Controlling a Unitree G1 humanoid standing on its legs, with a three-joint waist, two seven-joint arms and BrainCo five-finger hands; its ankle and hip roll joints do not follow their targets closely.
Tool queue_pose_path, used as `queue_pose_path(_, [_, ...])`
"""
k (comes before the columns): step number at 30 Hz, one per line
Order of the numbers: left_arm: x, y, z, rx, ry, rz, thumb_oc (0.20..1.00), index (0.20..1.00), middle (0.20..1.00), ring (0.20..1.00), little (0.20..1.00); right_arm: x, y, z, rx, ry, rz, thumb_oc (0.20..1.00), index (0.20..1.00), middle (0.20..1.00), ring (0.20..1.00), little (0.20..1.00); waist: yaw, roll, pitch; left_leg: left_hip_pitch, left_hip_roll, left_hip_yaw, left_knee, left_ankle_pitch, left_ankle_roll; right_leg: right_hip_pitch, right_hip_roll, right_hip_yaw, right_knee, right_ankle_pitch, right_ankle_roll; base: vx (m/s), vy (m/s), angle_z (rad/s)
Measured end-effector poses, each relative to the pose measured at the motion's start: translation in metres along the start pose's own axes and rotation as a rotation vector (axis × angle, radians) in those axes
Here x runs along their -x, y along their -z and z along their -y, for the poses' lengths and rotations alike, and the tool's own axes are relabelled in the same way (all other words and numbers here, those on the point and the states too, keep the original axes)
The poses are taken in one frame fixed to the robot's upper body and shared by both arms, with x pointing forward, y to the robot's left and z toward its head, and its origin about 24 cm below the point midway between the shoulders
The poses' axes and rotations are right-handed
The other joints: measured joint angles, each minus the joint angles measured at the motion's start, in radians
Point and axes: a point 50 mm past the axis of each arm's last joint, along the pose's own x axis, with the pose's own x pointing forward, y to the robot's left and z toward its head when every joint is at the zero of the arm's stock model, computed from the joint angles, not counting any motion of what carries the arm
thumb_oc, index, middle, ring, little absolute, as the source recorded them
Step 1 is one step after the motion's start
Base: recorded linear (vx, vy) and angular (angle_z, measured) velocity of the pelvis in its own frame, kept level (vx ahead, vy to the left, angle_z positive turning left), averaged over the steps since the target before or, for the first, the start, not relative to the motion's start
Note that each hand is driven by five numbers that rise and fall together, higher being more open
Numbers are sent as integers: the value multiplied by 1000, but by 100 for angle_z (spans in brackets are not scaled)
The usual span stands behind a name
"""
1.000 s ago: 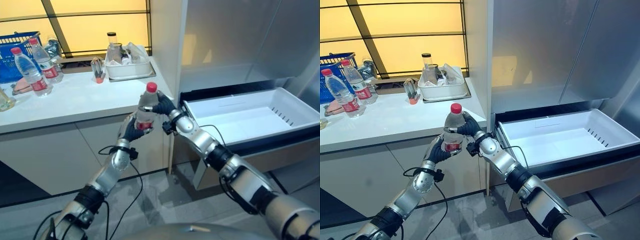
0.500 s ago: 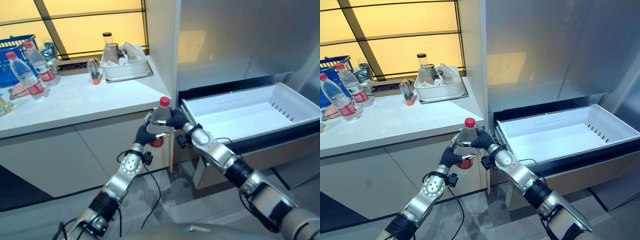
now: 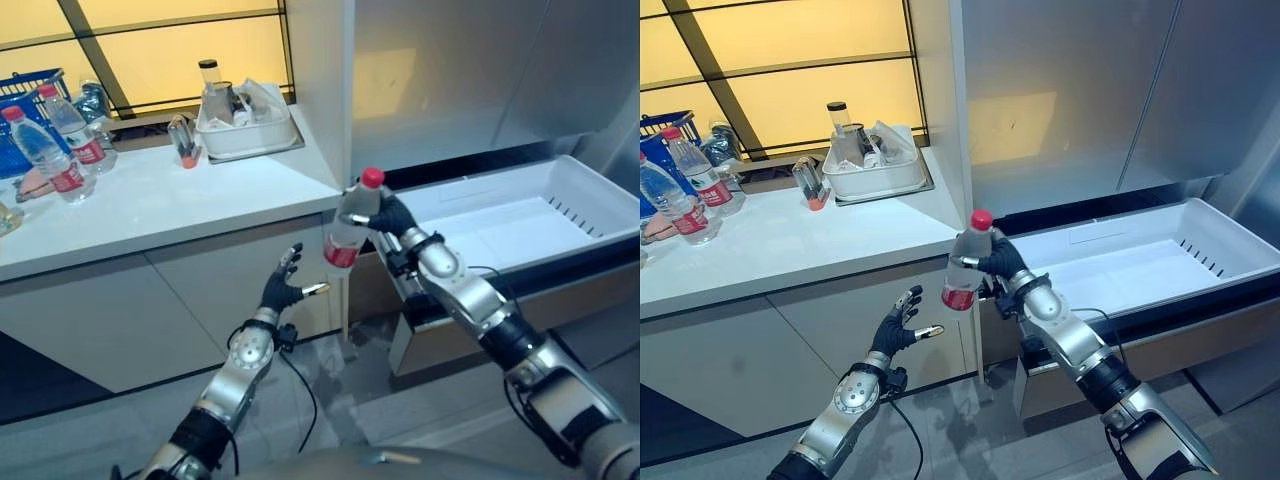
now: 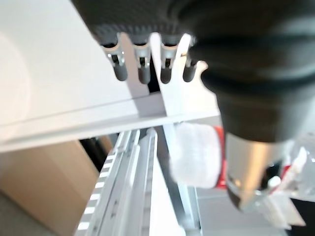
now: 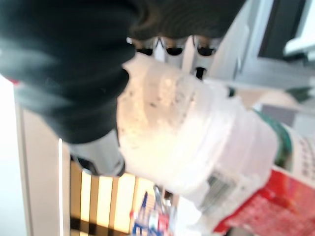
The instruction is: Take the drinks into the refrigerator
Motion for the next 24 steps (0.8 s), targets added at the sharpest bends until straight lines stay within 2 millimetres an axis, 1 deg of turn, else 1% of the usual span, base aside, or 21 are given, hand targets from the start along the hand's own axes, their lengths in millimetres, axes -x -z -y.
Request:
queue_pose_path(1, [4,4,0,4,16,-17,1000,1000,1000,1000,1000,2,-6,11,25,21,17,200,200,200,200,200,1,-2,5,0,0,1,0,-1,-1,-1,0,2,0,0,0,3,2,-4])
queue_pose_path(3, [8,9,0,4,31,-37,1000,1000,1000,1000,1000,4,-12,22,43,47,40,200,200,200,200,200,0,-3,14,0,0,2,0,-1,-1,-1,0,3,0,0,0,0,0,0])
queue_pose_path(4, [14,15,-1,13,46,-62,1000,1000,1000,1000,1000,6,-19,35,63,85,65,200,200,200,200,200,0,-4,25,0,0,2,0,-1,-1,-3,0,5,0,0,0,1,2,-3])
queue_pose_path(5, [16,18,-1,13,53,-70,1000,1000,1000,1000,1000,6,-21,40,68,100,70,200,200,200,200,200,0,-5,27,0,0,2,0,-1,-1,-4,0,6,0,0,0,4,3,-3])
queue_pose_path(6, [20,21,-1,40,63,-87,1000,1000,1000,1000,1000,9,-25,50,91,118,79,200,200,200,200,200,1,-6,27,-7,0,3,0,-1,-1,-10,0,7,0,0,0,0,0,0])
queue_pose_path(9, [26,27,0,92,75,-114,1000,1000,1000,1000,1000,14,-32,72,131,184,92,200,200,200,200,200,0,-12,33,-13,0,3,4,-1,-2,-17,1,9,0,0,0,0,0,0])
queue_pose_path(11, [26,27,0,121,81,-113,1000,1000,1000,1000,1000,16,-34,79,136,215,96,200,200,200,200,200,-1,-17,38,-13,0,3,4,-1,-2,-18,1,10,0,0,0,0,0,0])
queue_pose_path(13, [26,21,0,138,95,-88,1000,1000,1000,1000,1000,19,-37,88,151,248,102,200,200,200,200,200,0,-26,48,-14,0,4,5,-1,-2,-19,1,11,0,0,0,0,0,0])
queue_pose_path(16, [26,15,-2,150,102,-65,1000,1000,1000,1000,1000,22,-36,98,161,276,91,200,200,200,200,200,0,-36,54,-15,0,3,4,-1,-2,-19,1,11,0,0,0,0,0,0])
queue_pose_path(18, [26,15,-5,148,99,-63,1000,1000,1000,1000,1000,25,-31,108,173,308,66,200,200,200,200,200,0,-39,56,-16,0,3,4,-2,-2,-20,1,10,0,0,1,0,0,0])
queue_pose_path(20, [27,15,-9,146,87,-66,1000,1000,1000,1000,1000,28,-25,119,176,358,37,200,200,200,200,200,1,-39,57,-21,0,3,5,-2,-2,-25,1,9,0,0,1,0,0,0])
queue_pose_path(22, [29,16,-11,151,78,-71,1000,1000,1000,1000,1000,32,-17,131,163,419,-6,200,200,200,200,200,2,-39,57,-28,-1,0,5,-1,-2,-30,1,8,0,0,0,1,-1,2])
queue_pose_path(23, [30,17,-12,155,73,-75,1000,1000,1000,1000,1000,35,-9,139,161,462,-42,200,200,200,200,200,2,-40,57,-30,-1,0,5,-1,-2,-31,0,7,0,0,0,0,0,0])
queue_pose_path(24, [30,18,-12,154,73,-77,1000,1000,1000,1000,1000,37,-5,142,162,479,-60,200,200,200,200,200,4,-39,58,-30,-1,0,5,-1,-3,-31,0,6,0,0,1,0,0,0])
